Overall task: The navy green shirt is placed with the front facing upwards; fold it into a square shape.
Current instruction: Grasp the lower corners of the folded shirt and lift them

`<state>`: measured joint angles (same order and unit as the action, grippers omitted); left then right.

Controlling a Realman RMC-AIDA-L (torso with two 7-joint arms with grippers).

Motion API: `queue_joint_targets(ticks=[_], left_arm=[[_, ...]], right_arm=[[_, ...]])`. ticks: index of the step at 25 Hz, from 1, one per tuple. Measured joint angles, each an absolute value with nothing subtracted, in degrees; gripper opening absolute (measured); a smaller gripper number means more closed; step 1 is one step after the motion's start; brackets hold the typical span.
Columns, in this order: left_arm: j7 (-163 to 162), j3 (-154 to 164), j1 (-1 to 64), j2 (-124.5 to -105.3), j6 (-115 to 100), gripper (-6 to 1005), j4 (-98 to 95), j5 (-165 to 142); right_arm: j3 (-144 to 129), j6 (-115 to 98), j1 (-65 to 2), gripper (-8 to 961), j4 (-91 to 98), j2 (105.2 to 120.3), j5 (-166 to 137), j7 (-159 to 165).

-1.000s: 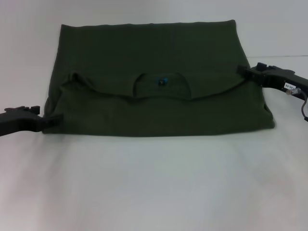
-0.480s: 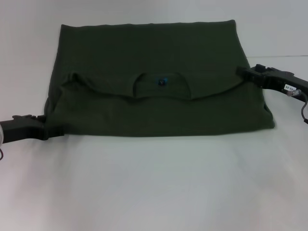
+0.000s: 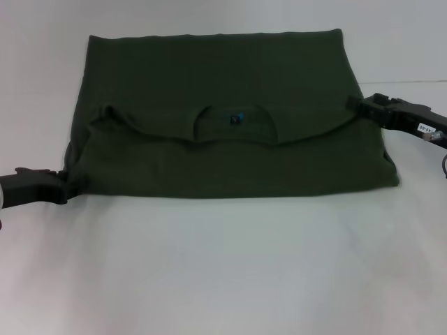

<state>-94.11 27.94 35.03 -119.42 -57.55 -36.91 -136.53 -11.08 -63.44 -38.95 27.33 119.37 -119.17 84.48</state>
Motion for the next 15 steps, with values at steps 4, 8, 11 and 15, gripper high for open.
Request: queue_joint_targets(ticks=[4,8,11,15], left_arm=[[-93.68,28.08,34.98,-119.56,-57.56,458,-36.91,-136.58],[-93.54,28.20,34.88,-119.63,-57.94,299,-36.97,-136.48],[-93.48,28.22,34.82,-119.69,-58.17,186,-37.15,-136.23],[-93.39,28.21,34.84,-119.75,-58.18,51,-37.18,-136.04]], right_arm=[[-10.86,-64.47,-38.46,784,27.97,119.37,-119.12,84.62],[-11.31,-65.77,-37.72,782,29.11,119.41,-119.09,84.63],[-11.47,-67.43,-36.01,780,31.08,119.37,-119.09,84.64],[-11.95,-69.43,-33.01,779,34.13,119.02,-119.33,85.65]])
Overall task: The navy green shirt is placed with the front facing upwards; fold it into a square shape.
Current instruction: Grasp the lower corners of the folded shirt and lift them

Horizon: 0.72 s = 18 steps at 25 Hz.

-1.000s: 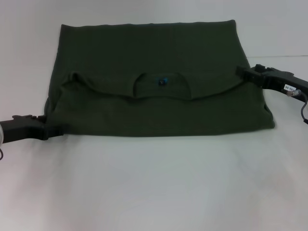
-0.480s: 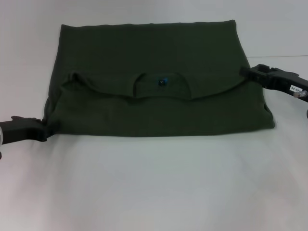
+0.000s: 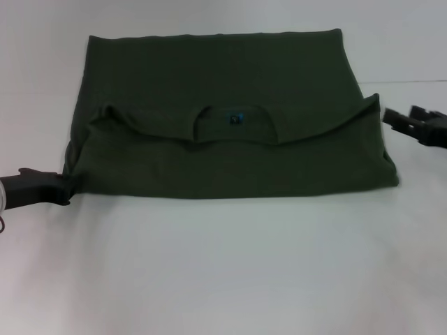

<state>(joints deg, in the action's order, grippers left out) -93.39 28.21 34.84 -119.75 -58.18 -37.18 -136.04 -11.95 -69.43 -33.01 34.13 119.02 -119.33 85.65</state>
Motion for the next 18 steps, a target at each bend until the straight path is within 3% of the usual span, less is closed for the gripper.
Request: queue_joint_targets(ticks=[8,18], left_arm=[[-92.82,28.14,34.97,-120.06,-59.00,50,-37.37,-134.13],[-92.81,28.21,34.50,-120.39,-59.95,50,-37.53,-133.01]], right_arm=[[-22.93,-71.21,-27.35,779,42.61,117.51,-123.59,96.10],[-24.47,-70.28,-29.09,779,43.68,117.22,-130.05,102.66]])
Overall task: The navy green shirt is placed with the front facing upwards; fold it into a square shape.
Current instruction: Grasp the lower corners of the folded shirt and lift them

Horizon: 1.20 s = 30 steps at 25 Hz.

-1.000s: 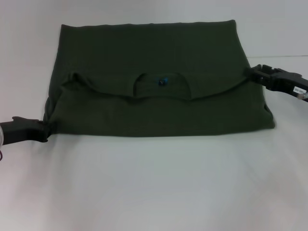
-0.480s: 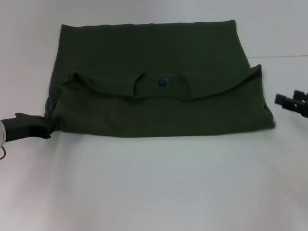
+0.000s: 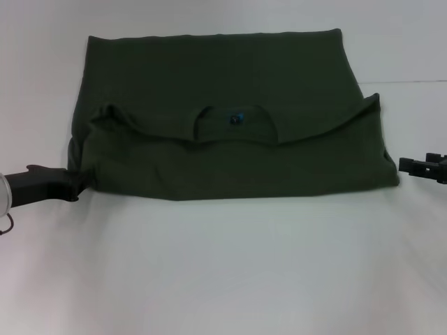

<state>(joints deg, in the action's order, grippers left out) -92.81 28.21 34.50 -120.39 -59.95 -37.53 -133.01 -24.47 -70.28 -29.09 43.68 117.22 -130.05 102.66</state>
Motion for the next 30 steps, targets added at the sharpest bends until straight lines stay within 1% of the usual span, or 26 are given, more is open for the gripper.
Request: queue_joint_targets(ticks=[6,19,22,26,30], left_arm=[[-92.81,28.16,34.49,-120.73,-59.90,50,-37.56,-132.98],[-92.76,28.21,34.77,-120.85,-59.44,49,-37.62,-132.87],[-92.74,28.22,34.81,-120.87,-59.41,49,-37.62,-132.87],[-92.73,28.21,34.87,-120.94,-59.34,50,-37.62,-132.88],[-92.72,28.22,35.01,-120.94,-59.32,50,-37.62,-132.88]], right_arm=[[-24.62,-69.31,-31.46,778,43.41,116.99,-135.32,105.72],[-31.09,-64.49,-32.42,779,42.70,117.76,-136.23,108.68],[-31.20,-63.76,-33.17,762,41.68,117.77,-136.23,108.73],[-31.23,-63.32,-34.10,739,39.50,117.28,-136.26,108.74],[-31.26,-62.61,-34.55,716,38.59,117.20,-136.26,108.76]])
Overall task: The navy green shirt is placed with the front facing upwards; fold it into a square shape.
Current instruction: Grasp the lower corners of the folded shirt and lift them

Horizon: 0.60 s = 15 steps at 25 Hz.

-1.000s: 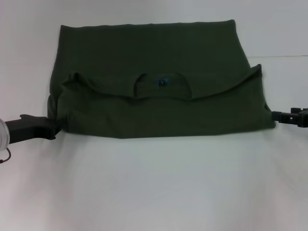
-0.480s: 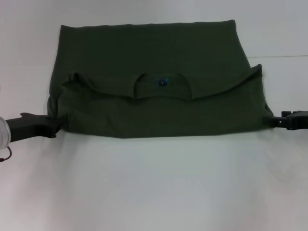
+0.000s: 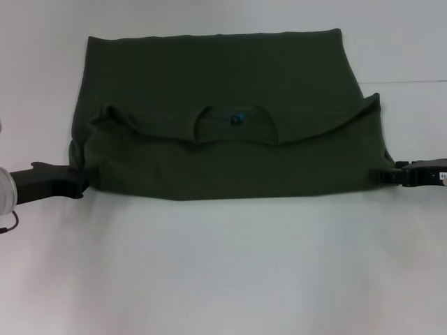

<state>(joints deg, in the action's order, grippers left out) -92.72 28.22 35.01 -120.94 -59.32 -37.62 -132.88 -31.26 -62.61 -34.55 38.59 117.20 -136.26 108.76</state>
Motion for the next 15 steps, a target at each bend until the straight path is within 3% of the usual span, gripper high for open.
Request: queue_joint_targets(ticks=[11,15], left_arm=[[-92.72,28.21,35.16,-120.94,-59.33,49,-37.62,-132.89],[-92.72,28.21,35.16,-121.00,-59.32,49,-37.62,-132.89]], right_arm=[[-31.39,-61.43,-34.24,654,38.56,117.33,-136.72,108.89],[-31.39,-61.29,-34.20,462,38.56,117.33,-136.76,108.89]])
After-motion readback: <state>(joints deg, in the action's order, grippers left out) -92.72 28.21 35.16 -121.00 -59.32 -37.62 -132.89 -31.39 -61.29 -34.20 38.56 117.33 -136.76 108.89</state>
